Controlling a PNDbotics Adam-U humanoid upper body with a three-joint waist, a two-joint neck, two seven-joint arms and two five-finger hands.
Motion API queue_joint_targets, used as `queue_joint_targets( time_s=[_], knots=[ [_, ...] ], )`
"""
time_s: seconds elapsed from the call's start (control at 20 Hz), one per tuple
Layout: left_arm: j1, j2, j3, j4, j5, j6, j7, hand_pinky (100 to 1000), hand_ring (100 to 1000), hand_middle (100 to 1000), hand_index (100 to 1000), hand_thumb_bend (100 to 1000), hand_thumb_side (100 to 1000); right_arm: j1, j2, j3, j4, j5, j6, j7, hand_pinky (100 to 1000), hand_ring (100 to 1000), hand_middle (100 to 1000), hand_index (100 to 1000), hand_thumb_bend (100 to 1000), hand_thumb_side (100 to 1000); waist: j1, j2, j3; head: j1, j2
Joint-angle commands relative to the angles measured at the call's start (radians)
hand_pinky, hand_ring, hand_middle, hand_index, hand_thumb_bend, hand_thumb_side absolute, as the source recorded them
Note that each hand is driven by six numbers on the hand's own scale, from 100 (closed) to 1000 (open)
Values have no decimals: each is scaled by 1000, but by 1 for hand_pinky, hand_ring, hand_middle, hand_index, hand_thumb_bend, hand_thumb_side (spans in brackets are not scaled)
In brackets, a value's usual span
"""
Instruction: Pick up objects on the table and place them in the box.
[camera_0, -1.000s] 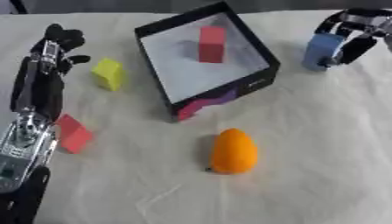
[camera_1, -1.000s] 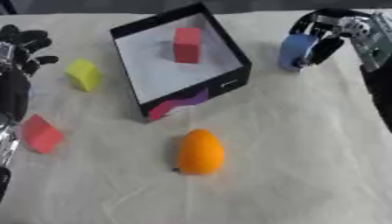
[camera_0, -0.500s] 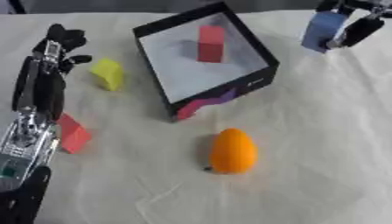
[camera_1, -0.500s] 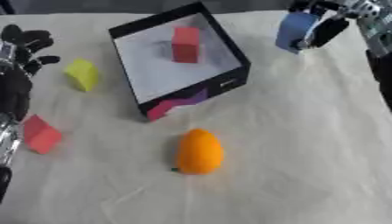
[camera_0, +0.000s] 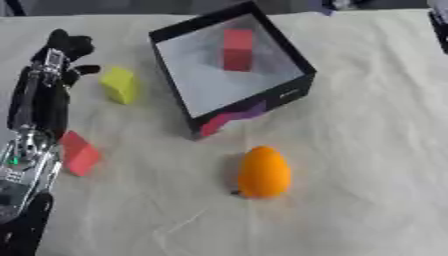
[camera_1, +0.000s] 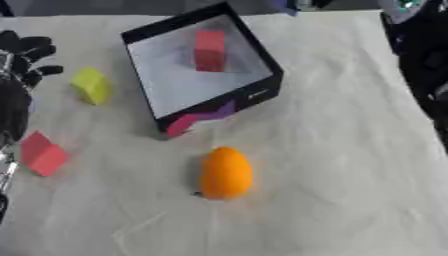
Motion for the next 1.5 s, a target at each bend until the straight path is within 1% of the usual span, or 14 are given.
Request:
queue_joint_targets(
  time_s=[0.05,0.25,0.45,0.5,0.55,0.75,0.9,1.0,1.05,1.1,1.15,1.2,1.3,1.5],
  knots=[
    [-23,-2,-4,-10,3,0,-9,711,827,739,728,251,797,-29,63,12,-35,19,1,-11,691,487,561,692,280,100,-14,-40,8,-18,3],
    [-33,-15,-13,-7,5,-1,-18,711,827,739,728,251,797,-29,123,29,-38,77,-5,-34,690,487,563,692,279,100,-21,-44,20,-31,11],
    [-38,-21,-21,-3,6,1,-27,711,828,739,728,249,800,-22,174,33,-25,100,-8,-43,685,487,562,692,286,100,-21,-43,31,-42,15],
    [-39,-22,-22,-3,6,1,-28,711,828,740,728,249,800,-17,185,37,-23,106,-11,-44,684,488,562,692,428,100,-20,-43,32,-45,16],
    [-39,-22,-23,-2,6,1,-29,710,828,740,728,248,801,-9,195,43,-19,113,-13,-44,683,490,565,693,298,100,-20,-42,32,-46,17],
    [-42,-23,-26,-2,6,3,-33,710,828,740,728,248,803,32,228,65,4,153,-31,-37,686,498,571,696,318,100,-19,-40,35,-51,14],
    [-43,-23,-27,-2,5,3,-34,710,829,741,728,248,803,52,235,65,19,177,-46,-25,697,511,580,704,332,100,-19,-38,34,-53,12],
    [-43,-22,-26,-2,5,3,-34,710,830,741,728,247,804,57,234,61,21,188,-51,-27,728,580,619,740,373,100,-19,-38,34,-51,13],
    [-43,-22,-26,-2,5,4,-34,710,830,741,728,247,804,58,233,62,19,196,-58,-30,759,675,690,781,415,100,-18,-37,34,-49,14],
    [-43,-22,-26,-2,5,4,-34,710,831,741,728,247,805,59,231,64,16,204,-69,-29,794,768,757,819,460,135,-18,-37,33,-48,16],
    [-42,-21,-26,-2,6,4,-33,710,831,741,728,247,805,59,229,64,14,211,-81,-26,801,779,764,823,468,157,-18,-37,33,-47,17],
    [-42,-21,-26,-2,5,4,-33,709,832,741,728,247,805,59,226,62,11,215,-89,-26,845,853,816,855,525,270,-17,-36,32,-46,17],
    [-41,-20,-26,-2,5,4,-34,709,832,742,728,247,805,58,221,58,4,224,-98,-32,871,899,851,875,570,337,-17,-36,31,-44,17],
    [-39,-19,-25,-2,5,5,-34,709,833,742,728,246,805,55,211,52,-9,220,-100,-30,880,907,861,884,559,367,-18,-37,28,-41,17]
  ],
)
